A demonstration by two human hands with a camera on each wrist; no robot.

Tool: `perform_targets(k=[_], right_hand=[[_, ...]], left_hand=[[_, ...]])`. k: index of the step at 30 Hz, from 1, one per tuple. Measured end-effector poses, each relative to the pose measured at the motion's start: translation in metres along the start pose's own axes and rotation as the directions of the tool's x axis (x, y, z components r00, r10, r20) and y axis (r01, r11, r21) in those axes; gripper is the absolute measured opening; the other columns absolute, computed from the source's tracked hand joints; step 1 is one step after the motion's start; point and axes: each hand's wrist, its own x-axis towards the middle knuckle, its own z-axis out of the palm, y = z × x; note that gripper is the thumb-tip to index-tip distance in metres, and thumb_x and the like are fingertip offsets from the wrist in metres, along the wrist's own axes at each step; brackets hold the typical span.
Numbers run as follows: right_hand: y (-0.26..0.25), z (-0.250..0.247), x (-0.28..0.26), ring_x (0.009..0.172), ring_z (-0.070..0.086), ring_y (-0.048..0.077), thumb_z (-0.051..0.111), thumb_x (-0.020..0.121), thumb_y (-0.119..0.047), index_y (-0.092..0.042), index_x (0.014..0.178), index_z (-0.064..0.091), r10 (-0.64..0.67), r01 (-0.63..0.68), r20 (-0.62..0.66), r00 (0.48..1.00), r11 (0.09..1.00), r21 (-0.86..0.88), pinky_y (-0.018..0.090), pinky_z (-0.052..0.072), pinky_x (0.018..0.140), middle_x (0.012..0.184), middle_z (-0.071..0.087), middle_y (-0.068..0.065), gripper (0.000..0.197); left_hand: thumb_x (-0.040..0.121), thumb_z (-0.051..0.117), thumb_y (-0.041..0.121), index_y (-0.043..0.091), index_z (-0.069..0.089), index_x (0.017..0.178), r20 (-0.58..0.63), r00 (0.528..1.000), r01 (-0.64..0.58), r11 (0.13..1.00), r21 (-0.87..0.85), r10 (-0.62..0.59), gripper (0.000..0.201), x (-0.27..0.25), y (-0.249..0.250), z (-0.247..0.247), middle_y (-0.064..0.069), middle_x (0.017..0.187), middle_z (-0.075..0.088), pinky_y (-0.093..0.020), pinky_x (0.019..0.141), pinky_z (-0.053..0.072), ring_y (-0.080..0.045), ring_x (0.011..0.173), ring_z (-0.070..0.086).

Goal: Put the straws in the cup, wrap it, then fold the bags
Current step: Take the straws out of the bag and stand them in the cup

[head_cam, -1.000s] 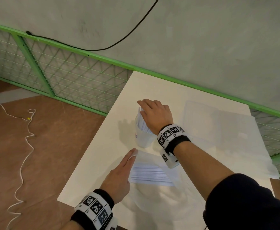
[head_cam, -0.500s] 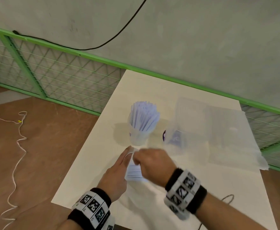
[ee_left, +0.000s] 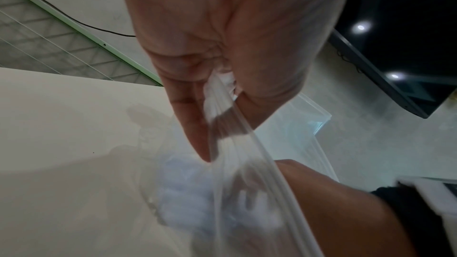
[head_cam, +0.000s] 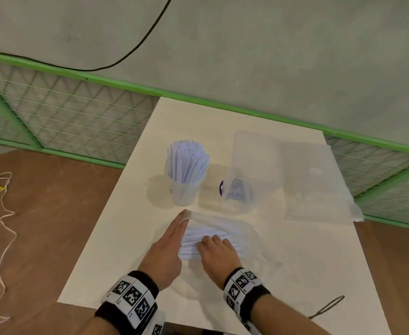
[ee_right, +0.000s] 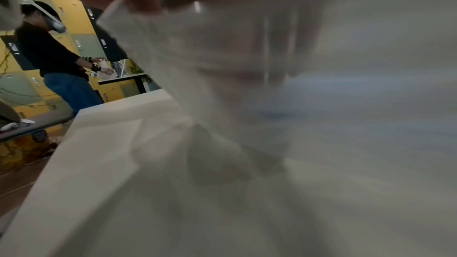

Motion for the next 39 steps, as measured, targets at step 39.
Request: perform_targets(k=[39], right_hand=[[0.016, -0.015, -0.006, 0.092, 0.063, 0.032, 0.046, 0.091, -0.036, -0.018, 0.115, 0.050, -0.008, -0.005, 0.045, 0.999, 0.958, 0.288, 0.037, 0.046, 0.085, 0.099, 0.069, 0.006, 0.030]], left_hand=[[0.073, 0.043, -0.015, 0.038, 0.010, 0.151, -0.065, 0.995, 0.084, 0.996, 0.027, -0.082, 0.100, -0.002, 0.002, -0.016, 0.036, 0.152, -0.007, -0.015, 0.084, 0.045, -0.006, 0.119, 0.050]])
